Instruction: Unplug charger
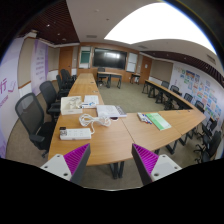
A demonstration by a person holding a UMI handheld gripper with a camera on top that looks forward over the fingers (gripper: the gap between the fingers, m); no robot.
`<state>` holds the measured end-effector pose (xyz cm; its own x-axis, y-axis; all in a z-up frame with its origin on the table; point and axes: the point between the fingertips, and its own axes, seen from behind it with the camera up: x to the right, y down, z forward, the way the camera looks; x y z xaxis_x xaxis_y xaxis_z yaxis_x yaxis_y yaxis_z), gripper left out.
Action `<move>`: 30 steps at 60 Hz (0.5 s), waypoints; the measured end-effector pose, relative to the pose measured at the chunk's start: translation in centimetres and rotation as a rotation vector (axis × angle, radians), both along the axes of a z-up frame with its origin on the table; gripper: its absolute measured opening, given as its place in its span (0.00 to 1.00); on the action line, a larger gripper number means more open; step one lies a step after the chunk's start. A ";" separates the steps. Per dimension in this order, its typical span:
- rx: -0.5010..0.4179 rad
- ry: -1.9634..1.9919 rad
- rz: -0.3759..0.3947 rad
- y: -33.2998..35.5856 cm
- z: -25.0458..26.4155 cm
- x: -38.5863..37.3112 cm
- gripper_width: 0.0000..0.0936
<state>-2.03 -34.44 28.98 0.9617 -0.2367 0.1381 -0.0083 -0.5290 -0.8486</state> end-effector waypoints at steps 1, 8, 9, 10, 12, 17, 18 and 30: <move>-0.008 0.001 0.001 -0.2 -0.4 0.1 0.91; -0.066 0.000 0.004 -0.6 -4.7 -0.8 0.92; -0.076 0.001 0.006 -0.7 -5.5 -1.1 0.92; -0.085 0.004 0.008 -0.7 -6.3 -1.5 0.92; -0.102 0.012 0.016 -0.6 -7.9 -2.3 0.92; -0.124 0.030 0.052 -0.2 -11.1 -4.7 0.92; -0.126 0.030 0.057 0.6 -12.3 -5.6 0.92; -0.121 0.092 0.167 7.0 -18.7 -14.6 0.92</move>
<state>-16.63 -27.49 10.31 0.9960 -0.0602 0.0658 0.0135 -0.6274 -0.7786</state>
